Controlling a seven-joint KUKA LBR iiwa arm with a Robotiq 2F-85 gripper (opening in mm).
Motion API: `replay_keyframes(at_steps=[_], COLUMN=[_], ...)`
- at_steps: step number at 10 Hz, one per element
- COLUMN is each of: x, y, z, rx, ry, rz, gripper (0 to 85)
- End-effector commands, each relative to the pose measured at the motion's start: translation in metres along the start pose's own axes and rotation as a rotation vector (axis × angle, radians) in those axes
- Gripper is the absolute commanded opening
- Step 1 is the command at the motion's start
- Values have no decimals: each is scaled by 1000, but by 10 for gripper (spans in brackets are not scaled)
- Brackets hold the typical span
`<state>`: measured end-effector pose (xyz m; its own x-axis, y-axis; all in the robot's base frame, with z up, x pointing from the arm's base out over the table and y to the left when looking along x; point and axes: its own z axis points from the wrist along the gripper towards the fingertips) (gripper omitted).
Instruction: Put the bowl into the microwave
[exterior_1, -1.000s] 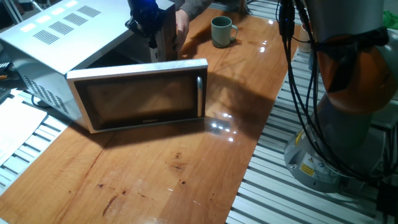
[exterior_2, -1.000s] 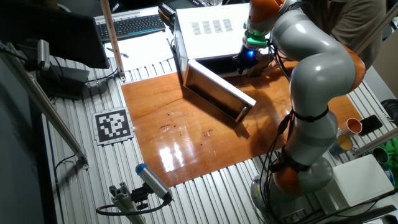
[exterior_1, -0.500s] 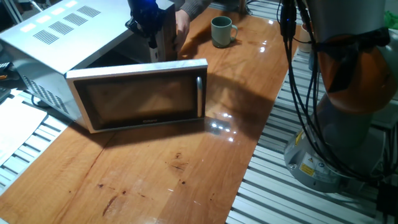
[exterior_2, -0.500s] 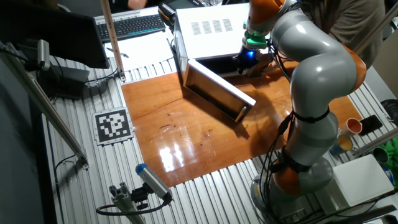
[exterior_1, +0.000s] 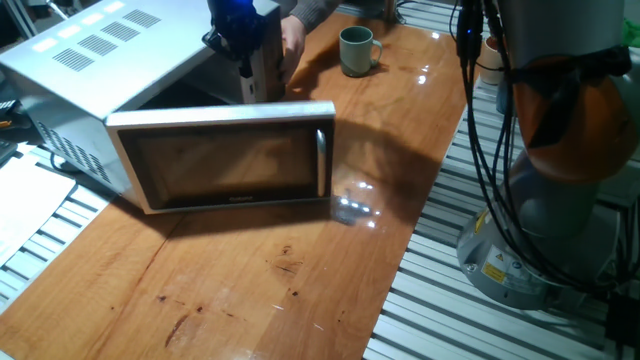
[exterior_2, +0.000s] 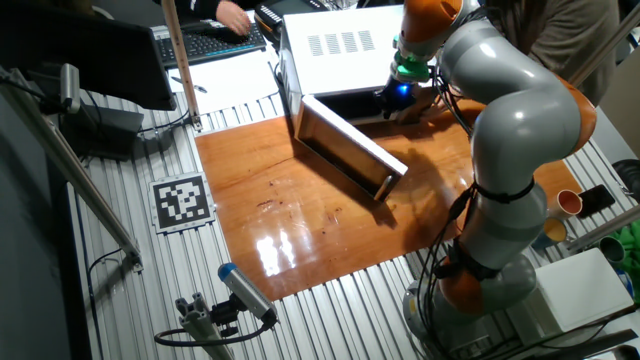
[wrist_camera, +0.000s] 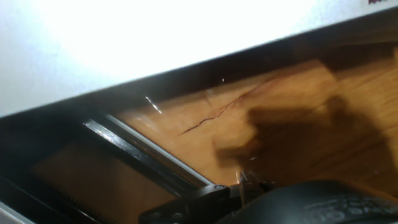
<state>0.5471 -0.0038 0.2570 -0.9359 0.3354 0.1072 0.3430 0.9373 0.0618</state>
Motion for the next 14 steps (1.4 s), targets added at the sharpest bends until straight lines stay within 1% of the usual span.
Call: replay_keyframes(at_steps=[1, 2, 3, 4, 5, 6, 7, 9, 10, 12, 13, 14], x=[0, 0, 0, 0, 0, 0, 0, 0, 0, 0, 0, 0], y=[0, 0, 0, 0, 0, 0, 0, 0, 0, 0, 0, 0], z=[0, 0, 0, 0, 0, 0, 0, 0, 0, 0, 0, 0], rx=[-3, -7, -18, -24, -23, -19, -23, -21, -25, -31, -31, -30], ry=[-4, -6, -10, -29, -59, -78, -75, -60, -57, -65, -65, -59], rz=[-13, -29, -43, -51, -64, -83, -102, -127, -133, -141, -141, -139], gripper=[0, 0, 0, 0, 0, 0, 0, 0, 0, 0, 0, 0])
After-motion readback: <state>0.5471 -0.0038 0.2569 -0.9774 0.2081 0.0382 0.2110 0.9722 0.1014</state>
